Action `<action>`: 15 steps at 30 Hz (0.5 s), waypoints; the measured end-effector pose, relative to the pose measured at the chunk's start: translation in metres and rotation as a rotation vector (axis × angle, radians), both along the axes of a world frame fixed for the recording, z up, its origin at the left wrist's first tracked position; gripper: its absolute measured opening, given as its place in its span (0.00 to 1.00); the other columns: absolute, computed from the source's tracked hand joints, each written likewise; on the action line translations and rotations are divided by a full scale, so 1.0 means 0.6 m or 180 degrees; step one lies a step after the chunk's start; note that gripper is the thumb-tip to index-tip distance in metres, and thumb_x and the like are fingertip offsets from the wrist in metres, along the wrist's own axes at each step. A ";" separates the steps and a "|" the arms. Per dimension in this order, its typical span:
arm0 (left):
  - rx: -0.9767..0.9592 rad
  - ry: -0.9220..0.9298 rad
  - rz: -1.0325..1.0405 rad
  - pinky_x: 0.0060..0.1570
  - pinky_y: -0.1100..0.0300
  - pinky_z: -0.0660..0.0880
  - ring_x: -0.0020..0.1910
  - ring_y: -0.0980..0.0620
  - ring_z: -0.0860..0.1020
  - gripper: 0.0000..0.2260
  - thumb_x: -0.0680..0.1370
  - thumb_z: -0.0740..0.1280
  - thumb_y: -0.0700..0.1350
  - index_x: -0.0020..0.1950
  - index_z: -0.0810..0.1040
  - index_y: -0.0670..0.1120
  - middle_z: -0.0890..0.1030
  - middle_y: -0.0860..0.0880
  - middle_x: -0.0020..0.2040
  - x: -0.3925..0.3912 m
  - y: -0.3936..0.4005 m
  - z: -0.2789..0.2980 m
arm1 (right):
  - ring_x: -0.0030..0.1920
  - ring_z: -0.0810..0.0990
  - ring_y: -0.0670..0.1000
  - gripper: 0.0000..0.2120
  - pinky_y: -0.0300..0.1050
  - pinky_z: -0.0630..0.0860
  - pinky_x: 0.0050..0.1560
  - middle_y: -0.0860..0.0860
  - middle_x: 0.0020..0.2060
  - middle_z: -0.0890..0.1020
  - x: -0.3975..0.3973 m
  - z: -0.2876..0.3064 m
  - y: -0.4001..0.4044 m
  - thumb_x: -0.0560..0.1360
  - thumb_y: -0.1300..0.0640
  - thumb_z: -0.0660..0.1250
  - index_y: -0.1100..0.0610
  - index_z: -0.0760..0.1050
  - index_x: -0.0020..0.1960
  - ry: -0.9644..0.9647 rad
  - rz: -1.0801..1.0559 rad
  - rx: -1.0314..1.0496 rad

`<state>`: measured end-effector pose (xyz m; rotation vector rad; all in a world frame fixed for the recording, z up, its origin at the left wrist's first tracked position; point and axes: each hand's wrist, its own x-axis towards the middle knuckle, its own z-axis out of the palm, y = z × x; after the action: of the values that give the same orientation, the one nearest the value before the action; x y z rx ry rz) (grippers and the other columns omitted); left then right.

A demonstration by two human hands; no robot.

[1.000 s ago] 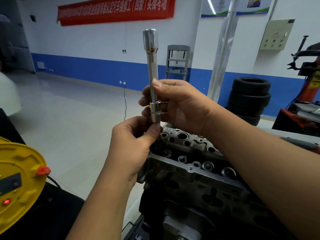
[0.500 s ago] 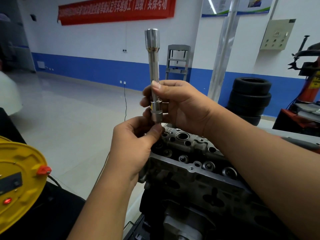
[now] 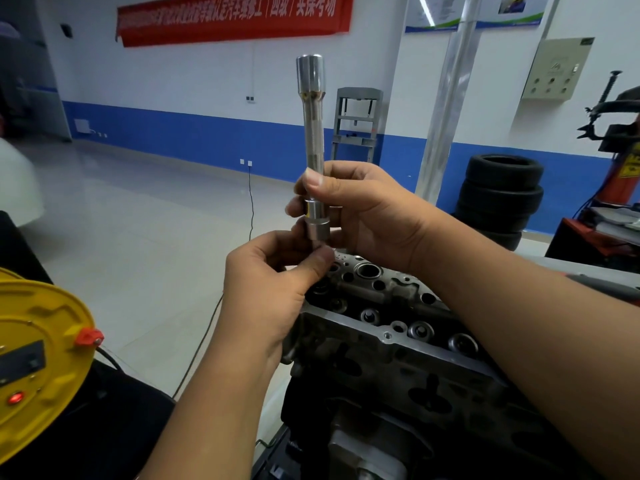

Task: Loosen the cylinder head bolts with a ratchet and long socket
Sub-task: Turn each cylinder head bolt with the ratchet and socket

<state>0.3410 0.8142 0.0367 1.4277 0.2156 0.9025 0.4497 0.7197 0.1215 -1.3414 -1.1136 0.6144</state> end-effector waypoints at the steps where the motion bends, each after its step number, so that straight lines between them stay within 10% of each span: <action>1: 0.0042 -0.0018 0.0048 0.57 0.51 0.78 0.47 0.55 0.87 0.06 0.72 0.80 0.43 0.44 0.86 0.54 0.88 0.55 0.44 -0.001 0.000 0.000 | 0.43 0.85 0.57 0.06 0.53 0.81 0.50 0.55 0.45 0.86 0.001 -0.001 0.000 0.77 0.53 0.71 0.56 0.79 0.48 -0.0020 -0.0025 0.0009; 10: 0.0169 0.0069 -0.0259 0.50 0.64 0.80 0.48 0.57 0.87 0.11 0.82 0.70 0.40 0.46 0.87 0.53 0.89 0.54 0.45 0.002 0.007 -0.001 | 0.44 0.84 0.57 0.07 0.51 0.81 0.48 0.55 0.44 0.86 -0.001 0.003 0.001 0.78 0.54 0.69 0.58 0.77 0.48 0.0060 0.0086 0.0044; 15: 0.0156 0.0019 0.0040 0.55 0.52 0.79 0.48 0.54 0.86 0.07 0.74 0.79 0.43 0.46 0.86 0.54 0.88 0.56 0.45 0.003 0.007 -0.006 | 0.42 0.84 0.56 0.06 0.50 0.81 0.48 0.55 0.43 0.86 0.000 0.000 0.001 0.76 0.54 0.71 0.56 0.78 0.46 0.0005 0.0026 0.0047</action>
<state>0.3430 0.8181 0.0333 1.4758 0.2083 0.9195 0.4496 0.7200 0.1218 -1.3241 -1.1208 0.6121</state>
